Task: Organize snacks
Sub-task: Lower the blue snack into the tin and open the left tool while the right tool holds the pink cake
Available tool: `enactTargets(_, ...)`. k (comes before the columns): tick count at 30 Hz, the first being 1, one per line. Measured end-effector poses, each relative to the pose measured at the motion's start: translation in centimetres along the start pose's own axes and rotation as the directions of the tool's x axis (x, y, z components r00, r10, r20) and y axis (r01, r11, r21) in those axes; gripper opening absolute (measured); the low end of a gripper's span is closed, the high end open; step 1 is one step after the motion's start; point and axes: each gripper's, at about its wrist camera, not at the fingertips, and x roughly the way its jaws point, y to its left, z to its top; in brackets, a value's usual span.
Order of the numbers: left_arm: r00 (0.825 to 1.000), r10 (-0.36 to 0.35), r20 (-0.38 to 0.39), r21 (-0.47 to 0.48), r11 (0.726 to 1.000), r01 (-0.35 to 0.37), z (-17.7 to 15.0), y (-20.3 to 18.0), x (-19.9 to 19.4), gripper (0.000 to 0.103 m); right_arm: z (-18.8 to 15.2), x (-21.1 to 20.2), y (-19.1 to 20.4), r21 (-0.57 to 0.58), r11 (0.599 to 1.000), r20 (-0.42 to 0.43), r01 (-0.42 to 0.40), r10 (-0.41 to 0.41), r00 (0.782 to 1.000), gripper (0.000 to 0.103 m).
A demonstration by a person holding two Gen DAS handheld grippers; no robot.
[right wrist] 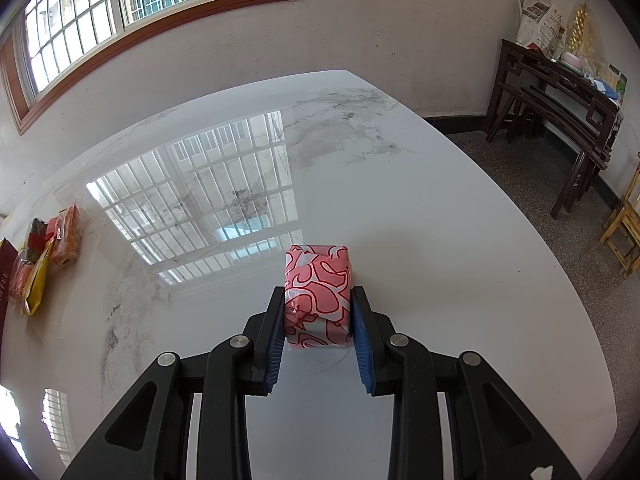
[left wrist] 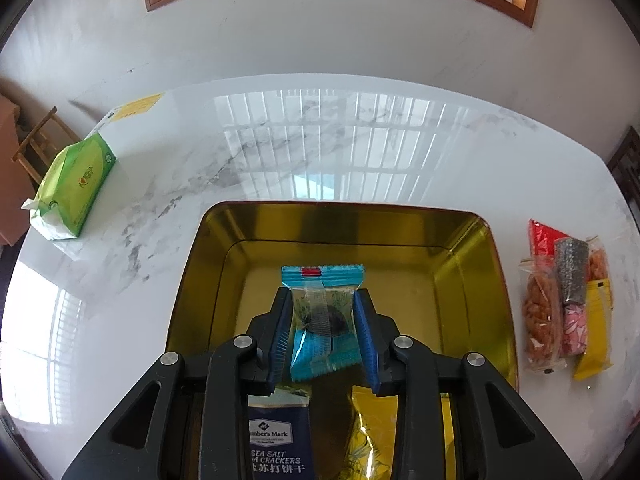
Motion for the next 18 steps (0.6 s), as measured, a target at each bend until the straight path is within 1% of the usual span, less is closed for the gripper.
enactTargets(2,1.000,0.014,0.000,0.002,1.000,-0.014,-0.1,0.0,0.0,0.040,0.0,0.0,0.0,0.000,1.000,0.000,0.000,0.000,1.000,0.028)
enactTargets(4,0.999,0.032,0.011,0.006,0.999,-0.032,-0.2,0.0,-0.2,0.054,0.0,0.0,0.0,0.000,1.000,0.000,0.000,0.000,1.000,0.028)
enactTargets(6,0.999,0.042,0.030,0.013,0.999,-0.042,-0.3,0.0,-0.5,0.060,0.0,0.0,0.0,0.000,1.000,0.000,0.000,0.000,1.000,0.028)
enactTargets(9,0.998,0.045,0.042,0.026,0.999,-0.046,-0.5,-0.2,-1.3,0.061,0.0,0.0,0.0,0.000,1.000,0.000,0.000,0.000,1.000,0.028)
enactTargets(13,0.997,0.023,0.073,0.023,0.999,-0.024,-0.9,-0.5,-3.1,0.061,0.0,0.0,0.0,0.000,1.000,0.000,0.000,0.000,1.000,0.028)
enactTargets(18,0.992,-0.007,0.127,0.009,1.000,0.005,-2.7,-0.7,-6.3,0.062,0.0,0.1,0.0,0.003,1.000,0.001,-0.002,0.002,1.000,0.028)
